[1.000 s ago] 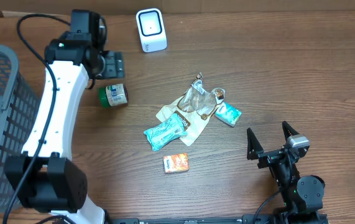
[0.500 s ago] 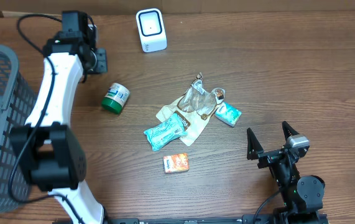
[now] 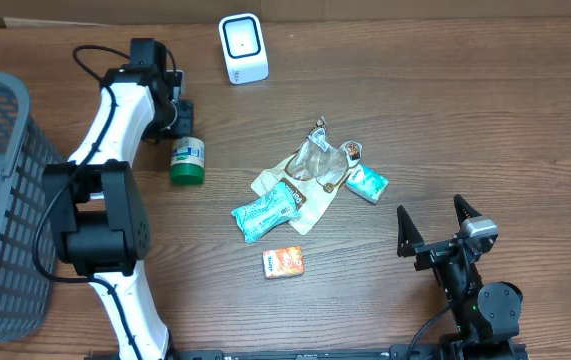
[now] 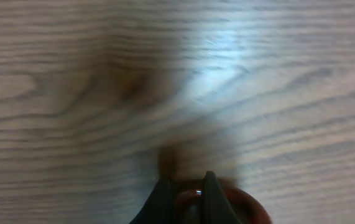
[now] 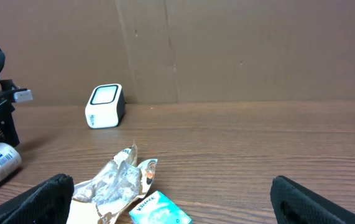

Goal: Scan the item barcode

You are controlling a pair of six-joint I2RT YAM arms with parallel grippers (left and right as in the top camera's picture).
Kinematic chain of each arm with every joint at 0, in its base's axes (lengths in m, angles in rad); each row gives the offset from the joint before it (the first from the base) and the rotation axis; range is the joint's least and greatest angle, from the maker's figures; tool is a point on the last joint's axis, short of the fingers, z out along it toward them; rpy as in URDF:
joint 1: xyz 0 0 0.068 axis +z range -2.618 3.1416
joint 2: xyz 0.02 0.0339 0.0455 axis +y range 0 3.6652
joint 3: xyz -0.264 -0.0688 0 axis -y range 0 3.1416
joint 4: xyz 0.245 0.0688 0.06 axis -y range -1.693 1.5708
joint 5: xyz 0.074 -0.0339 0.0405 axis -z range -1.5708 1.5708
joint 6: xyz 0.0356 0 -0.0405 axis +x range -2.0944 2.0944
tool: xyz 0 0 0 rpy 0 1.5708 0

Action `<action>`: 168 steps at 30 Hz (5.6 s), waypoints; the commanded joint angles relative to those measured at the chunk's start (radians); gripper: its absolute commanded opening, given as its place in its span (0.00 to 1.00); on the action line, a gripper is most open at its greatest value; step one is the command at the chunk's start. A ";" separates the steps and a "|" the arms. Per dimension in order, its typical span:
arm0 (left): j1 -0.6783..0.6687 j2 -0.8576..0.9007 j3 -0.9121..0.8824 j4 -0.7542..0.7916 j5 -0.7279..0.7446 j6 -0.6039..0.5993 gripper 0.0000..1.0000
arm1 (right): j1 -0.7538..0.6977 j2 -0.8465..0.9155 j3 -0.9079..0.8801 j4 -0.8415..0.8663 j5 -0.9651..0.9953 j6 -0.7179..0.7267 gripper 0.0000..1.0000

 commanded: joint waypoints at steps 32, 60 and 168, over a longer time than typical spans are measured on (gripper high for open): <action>0.005 -0.259 -0.010 -0.132 0.029 -0.172 0.04 | -0.004 -0.010 -0.011 0.003 0.002 0.002 1.00; 0.271 -0.670 -0.010 -0.285 -0.046 -0.138 0.06 | -0.004 -0.010 -0.011 0.003 0.001 0.002 1.00; 0.271 -0.669 -0.010 -0.285 -0.048 -0.138 1.00 | 0.108 1.611 1.250 -0.865 -0.050 0.090 0.47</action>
